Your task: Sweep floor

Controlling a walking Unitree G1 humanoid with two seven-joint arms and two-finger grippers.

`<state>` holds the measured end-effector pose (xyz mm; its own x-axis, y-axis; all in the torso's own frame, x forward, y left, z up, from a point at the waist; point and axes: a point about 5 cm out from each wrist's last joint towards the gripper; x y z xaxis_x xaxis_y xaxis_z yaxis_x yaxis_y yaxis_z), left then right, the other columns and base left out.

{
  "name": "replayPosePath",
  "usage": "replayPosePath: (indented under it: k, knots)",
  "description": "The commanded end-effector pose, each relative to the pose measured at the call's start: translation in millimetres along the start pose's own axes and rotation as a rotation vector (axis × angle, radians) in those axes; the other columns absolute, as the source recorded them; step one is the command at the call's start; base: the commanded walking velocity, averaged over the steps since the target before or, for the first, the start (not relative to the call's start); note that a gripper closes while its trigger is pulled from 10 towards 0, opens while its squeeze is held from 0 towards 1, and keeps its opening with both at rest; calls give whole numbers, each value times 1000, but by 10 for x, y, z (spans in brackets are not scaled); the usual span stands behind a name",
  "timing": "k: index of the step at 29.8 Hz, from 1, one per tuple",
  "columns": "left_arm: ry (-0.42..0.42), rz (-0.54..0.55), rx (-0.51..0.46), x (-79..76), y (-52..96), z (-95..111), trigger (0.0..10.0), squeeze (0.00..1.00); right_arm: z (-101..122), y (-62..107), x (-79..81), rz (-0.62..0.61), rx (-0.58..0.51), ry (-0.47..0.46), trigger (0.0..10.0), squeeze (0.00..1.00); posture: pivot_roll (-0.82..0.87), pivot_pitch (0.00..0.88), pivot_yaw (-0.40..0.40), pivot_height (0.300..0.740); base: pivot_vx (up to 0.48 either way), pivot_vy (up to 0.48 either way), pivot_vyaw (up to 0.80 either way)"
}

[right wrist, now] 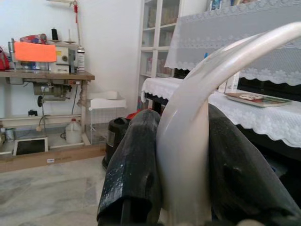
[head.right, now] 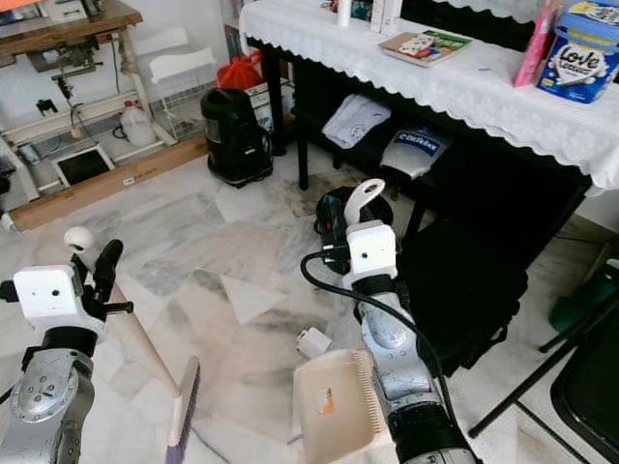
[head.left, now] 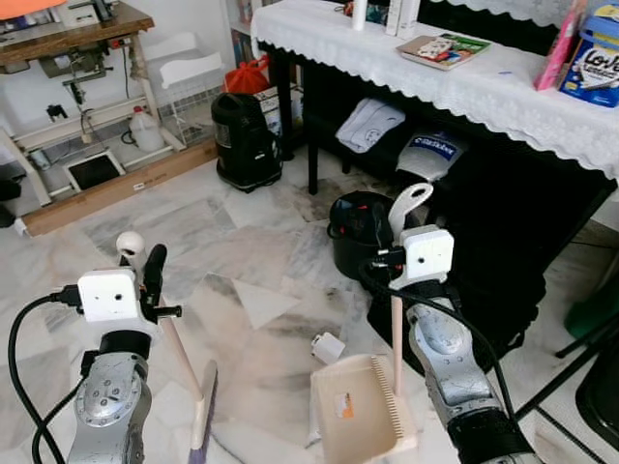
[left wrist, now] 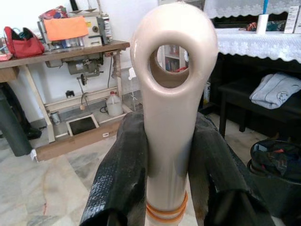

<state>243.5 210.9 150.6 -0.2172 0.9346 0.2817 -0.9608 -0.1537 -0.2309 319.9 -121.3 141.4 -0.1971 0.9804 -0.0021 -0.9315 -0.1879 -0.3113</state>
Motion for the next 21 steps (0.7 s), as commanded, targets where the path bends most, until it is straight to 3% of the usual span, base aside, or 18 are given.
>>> replayPosePath:
  k: [1, 6, 21]
  knots:
    - [-25, 21, -43, 39, -8, 81, 10000, 0, 57, -39, 5, 6, -27, 3, 10000, 0, 16, 51, 43, 740, 277, 0, 0]
    - [-25, 24, -44, 44, -13, 83, 10000, 0, 64, -48, 3, 5, -30, -8, 10000, 0, 16, 58, 43, 740, 323, 0, -640]
    - [-21, 26, -46, 42, -15, 87, 10000, 0, 64, -44, 3, 7, -32, 2, 10000, 0, 16, 66, 42, 740, 328, 0, 0]
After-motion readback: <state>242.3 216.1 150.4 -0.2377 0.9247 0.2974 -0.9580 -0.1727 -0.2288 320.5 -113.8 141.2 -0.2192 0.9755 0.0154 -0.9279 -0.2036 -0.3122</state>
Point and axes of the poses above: a point about 5 cm out from each wrist's last joint towards the gripper, its own y axis pointing back from the gripper into the wrist, its own z axis along the axis of the wrist's last joint, x = y × z, and after that the axes turned 13 degrees about -y, right-handed
